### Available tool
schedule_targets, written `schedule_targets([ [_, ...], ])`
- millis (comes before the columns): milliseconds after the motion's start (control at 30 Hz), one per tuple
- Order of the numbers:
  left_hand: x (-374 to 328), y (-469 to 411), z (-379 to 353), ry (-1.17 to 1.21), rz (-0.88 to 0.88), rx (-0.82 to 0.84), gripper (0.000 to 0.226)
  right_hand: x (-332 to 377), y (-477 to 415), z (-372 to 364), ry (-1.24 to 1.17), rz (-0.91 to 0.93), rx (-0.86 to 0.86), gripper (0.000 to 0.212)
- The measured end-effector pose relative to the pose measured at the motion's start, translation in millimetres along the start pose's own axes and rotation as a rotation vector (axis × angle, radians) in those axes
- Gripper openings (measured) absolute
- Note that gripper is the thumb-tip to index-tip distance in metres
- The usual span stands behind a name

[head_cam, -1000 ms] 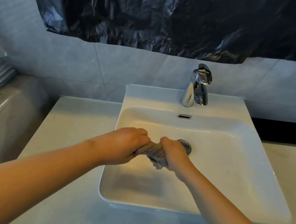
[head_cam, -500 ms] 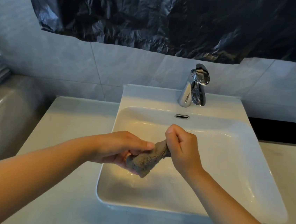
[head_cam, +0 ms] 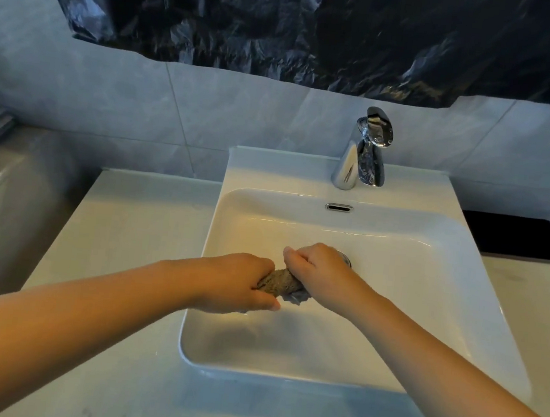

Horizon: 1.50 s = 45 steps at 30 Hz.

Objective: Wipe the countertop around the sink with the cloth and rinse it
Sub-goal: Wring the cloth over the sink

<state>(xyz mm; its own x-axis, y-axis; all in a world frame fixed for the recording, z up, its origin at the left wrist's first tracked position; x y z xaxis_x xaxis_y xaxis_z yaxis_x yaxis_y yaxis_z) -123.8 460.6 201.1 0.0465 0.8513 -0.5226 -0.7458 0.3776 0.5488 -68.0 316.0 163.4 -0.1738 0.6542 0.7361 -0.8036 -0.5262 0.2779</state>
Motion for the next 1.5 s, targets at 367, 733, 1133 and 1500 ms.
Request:
schedule_targets([
  [367, 9.1, -17.7, -22.2, -0.421, -0.194, -0.28, 0.029, -11.4, 8.9, 0.2, -0.293, -0.561, 0.505, 0.039],
  [733, 17.1, -9.1, -25.1, 1.422, 0.069, 0.477, 0.028, -33.4, 67.1, -29.1, -0.391, 0.22, -0.569, 0.047],
  [1133, -2.9, -1.8, -14.8, 1.304, 0.073, 0.724, 0.034, -13.4, 36.4, -17.2, -0.423, 0.314, -0.618, 0.027],
  [1500, -5.6, 6.9, -11.5, 1.227, 0.027, 0.637, 0.031, -13.3, 32.5, -6.6, -0.327, 0.307, -0.574, 0.031],
])
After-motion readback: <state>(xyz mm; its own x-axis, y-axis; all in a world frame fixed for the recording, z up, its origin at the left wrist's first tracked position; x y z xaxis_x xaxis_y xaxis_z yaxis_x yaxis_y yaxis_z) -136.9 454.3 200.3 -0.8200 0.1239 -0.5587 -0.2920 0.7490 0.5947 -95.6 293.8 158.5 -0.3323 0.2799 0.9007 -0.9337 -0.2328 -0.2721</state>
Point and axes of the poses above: each hand's wrist, its own y-axis away from the middle knuckle, its own z-axis out of the back of the hand, x = y × z, the point moved 2 cm from there along -y, towards the middle knuckle, and after that the axes turned 2 degrees about -z, right-handed, at the moved point
